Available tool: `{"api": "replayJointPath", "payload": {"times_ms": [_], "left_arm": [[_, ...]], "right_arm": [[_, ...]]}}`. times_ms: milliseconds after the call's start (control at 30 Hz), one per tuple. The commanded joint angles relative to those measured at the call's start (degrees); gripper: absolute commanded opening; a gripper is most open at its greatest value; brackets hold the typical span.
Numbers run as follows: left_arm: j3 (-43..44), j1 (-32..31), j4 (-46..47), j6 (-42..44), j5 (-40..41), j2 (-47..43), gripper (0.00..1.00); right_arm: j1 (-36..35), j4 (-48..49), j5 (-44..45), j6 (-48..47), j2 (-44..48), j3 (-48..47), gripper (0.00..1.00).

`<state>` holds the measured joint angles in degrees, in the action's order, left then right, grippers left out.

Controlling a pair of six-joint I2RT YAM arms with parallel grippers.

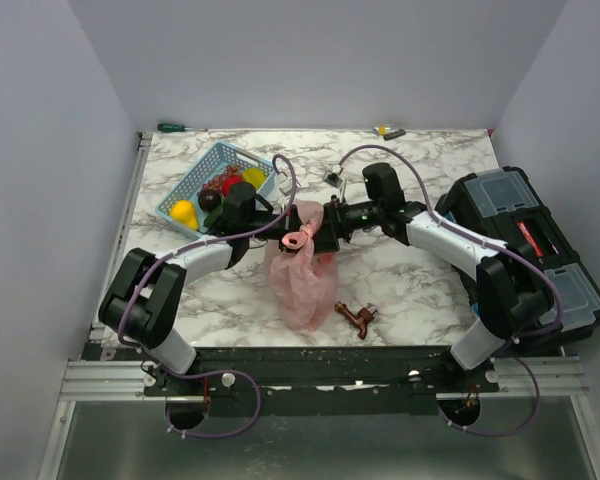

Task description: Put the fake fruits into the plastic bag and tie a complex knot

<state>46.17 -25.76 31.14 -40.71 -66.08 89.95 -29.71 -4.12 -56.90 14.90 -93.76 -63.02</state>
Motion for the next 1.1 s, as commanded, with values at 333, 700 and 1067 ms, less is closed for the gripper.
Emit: {"api": "replayJointPath", "payload": {"times_ms": [333,700,1067], "left_arm": [[-0.7,-1.6,6.4,-5.2,6.2,2.1,0.00],[-2.1,-0.2,9.6,-5.9,4.3,0.5,0.00],[-2.6,-0.1,11.2,-7.1,3.9,-0.2,0.00]], "right_arm": [[-4.5,10.3,2.5,8.9,-0.2,-0.6,0.95],[0.9,-17.7,4.5,-10.9,8.9,-2.9,1.00],[10.2,-24.1,1.3,-13.4,9.0,-7.3,0.81]]}}
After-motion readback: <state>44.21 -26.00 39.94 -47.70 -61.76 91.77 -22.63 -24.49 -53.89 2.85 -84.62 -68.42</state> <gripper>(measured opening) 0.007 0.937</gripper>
